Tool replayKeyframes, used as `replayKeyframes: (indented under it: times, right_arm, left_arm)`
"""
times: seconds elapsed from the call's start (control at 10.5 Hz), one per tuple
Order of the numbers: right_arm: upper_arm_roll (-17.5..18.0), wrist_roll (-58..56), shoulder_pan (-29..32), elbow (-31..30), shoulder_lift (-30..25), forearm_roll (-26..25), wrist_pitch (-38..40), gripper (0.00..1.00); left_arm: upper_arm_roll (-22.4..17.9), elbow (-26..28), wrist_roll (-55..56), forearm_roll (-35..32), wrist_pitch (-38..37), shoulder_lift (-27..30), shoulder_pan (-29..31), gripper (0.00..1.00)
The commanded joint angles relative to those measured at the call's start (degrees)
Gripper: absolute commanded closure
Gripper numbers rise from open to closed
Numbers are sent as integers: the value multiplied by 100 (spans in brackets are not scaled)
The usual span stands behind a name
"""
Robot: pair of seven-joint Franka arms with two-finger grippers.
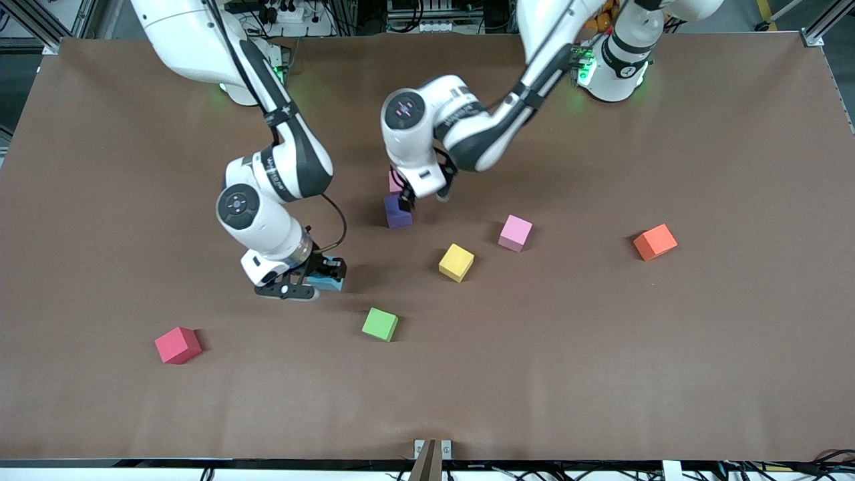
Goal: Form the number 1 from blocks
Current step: 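Grasp the yellow block with the left gripper while the right gripper carries cyan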
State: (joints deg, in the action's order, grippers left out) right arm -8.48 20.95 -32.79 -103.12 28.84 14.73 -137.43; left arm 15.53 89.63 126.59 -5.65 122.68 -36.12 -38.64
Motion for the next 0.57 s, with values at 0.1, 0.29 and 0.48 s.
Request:
replayKeyframes:
  times: [0.1, 0.29, 0.48]
  right_arm:
    - [-381, 225, -717, -42, 86, 83, 50, 52]
    - [-602, 234, -1149, 81, 349, 83, 58, 51]
    - [-794, 278, -1430, 440, 569, 91, 233, 53]
  left_arm:
    - [-6, -287, -1220, -138, -148, 18, 558, 0]
    - [-50, -489, -1610, -112, -148, -149, 778, 0]
    - [-50, -499, -1925, -103, -148, -202, 1015, 0]
